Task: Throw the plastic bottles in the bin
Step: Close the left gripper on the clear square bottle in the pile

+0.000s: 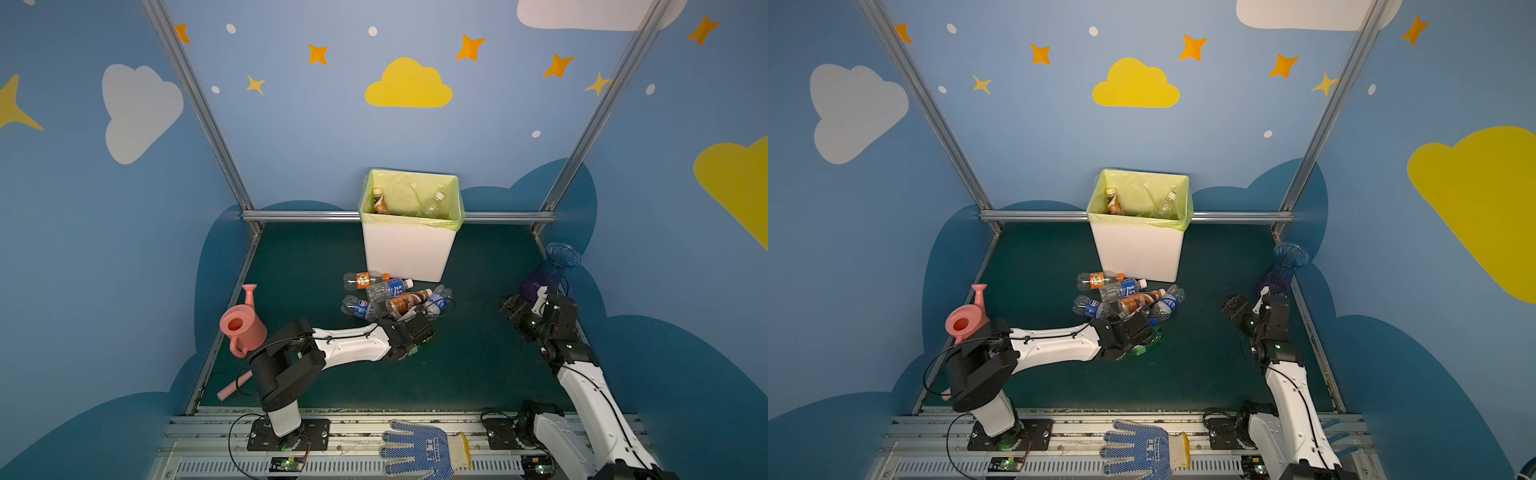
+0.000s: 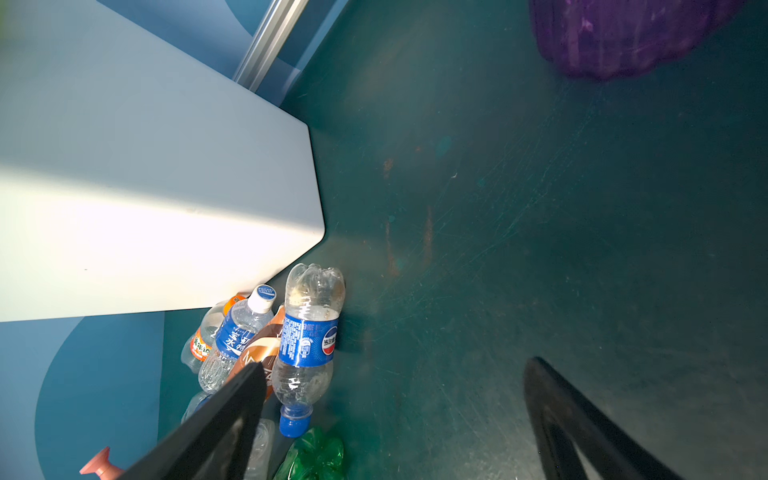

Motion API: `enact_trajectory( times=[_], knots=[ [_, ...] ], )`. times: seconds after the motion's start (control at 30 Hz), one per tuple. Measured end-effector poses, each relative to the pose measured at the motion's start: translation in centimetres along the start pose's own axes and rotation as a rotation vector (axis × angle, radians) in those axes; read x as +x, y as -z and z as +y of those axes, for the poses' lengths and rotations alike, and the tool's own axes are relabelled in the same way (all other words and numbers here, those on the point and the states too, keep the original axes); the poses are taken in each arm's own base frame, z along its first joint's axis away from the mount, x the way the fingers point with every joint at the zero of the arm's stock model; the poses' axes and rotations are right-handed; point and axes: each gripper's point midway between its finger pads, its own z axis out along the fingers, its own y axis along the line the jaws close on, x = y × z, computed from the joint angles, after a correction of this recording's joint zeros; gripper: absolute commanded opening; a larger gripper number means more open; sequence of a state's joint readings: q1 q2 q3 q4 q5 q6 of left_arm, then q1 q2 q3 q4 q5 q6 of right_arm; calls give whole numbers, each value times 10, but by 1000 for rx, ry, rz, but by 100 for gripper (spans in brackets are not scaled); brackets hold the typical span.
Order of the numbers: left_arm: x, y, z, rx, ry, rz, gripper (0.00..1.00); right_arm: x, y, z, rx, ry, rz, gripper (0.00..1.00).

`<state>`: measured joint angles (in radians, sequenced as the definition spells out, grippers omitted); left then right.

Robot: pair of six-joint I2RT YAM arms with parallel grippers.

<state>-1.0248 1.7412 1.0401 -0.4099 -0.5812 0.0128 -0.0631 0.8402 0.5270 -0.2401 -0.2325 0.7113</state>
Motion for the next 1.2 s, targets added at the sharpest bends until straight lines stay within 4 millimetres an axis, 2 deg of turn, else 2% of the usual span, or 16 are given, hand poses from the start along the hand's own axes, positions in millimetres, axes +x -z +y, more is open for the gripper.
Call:
enact_trajectory(
  times=[0.07,0.3,0.57,0.73,0.87,1.07,1.2],
  knots=[
    [0,0,1,-3,0,0,53,1,-1,-1,0,-9,4,95],
    [-2,4,1,13,13,-8,51,1,0,-3,-3,-21,5,95],
    [-10,29,8,69,82,-52,52,-2,1,-4,-3,-31,-4,95],
    [-7,47,14,114,133,-52,53,-2,1,-5,-3,-35,-4,95],
    [10,55,19,152,186,-32,53,-2,1,-4,-9,-42,-1,95],
    [52,47,24,195,248,80,55,-1,1,-4,-15,-50,5,95],
    [65,44,27,237,308,131,60,-1,1,-3,-18,-53,8,95]
  ],
)
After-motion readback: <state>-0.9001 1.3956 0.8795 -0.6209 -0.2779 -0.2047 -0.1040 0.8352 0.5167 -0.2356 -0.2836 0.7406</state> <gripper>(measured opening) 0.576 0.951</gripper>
